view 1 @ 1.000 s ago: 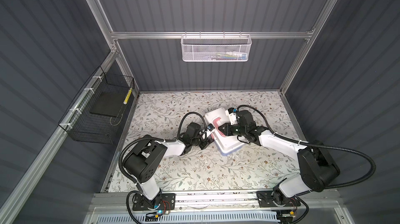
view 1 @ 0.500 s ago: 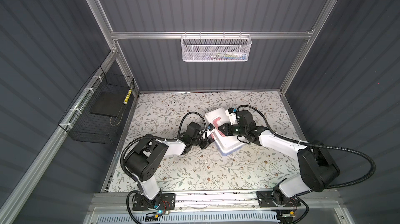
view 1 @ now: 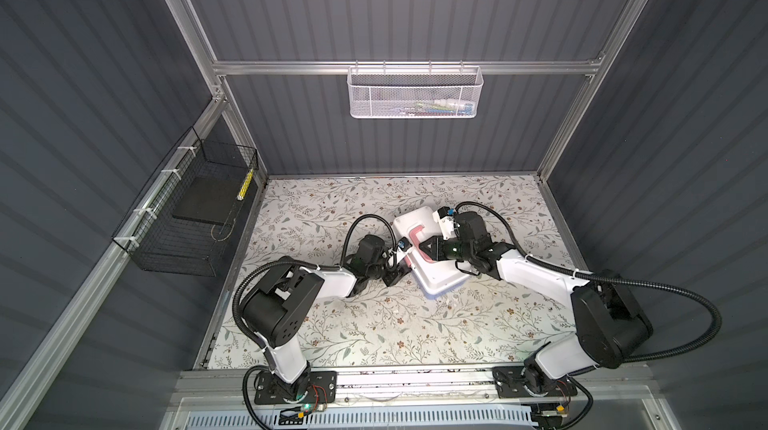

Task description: Pack the tool kit

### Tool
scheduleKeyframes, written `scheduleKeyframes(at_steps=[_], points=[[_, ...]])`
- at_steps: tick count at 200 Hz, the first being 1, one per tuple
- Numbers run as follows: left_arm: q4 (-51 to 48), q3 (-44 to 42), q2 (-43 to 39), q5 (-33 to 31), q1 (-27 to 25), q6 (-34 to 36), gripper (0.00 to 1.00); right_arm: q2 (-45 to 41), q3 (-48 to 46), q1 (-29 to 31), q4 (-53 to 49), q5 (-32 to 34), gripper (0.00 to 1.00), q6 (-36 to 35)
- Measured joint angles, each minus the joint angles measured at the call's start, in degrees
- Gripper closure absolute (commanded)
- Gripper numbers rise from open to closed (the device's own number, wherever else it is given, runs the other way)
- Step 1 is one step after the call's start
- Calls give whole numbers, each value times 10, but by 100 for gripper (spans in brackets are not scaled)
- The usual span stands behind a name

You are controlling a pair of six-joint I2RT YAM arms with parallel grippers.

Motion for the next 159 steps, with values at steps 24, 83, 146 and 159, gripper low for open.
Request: scheduleKeyframes(at_steps=[24,83,146,159], points=[[1,0,2,5,2,0,44,0,0,0,0,0,80,0],[3,1,7,12,4,2,44,0,0,0,0,0,80,0],[6,1,10,16,5,2,44,0,1,0,-2,0,80,1],[6,1,10,16,5,2,44,1,2,0,-3,0,80,2]])
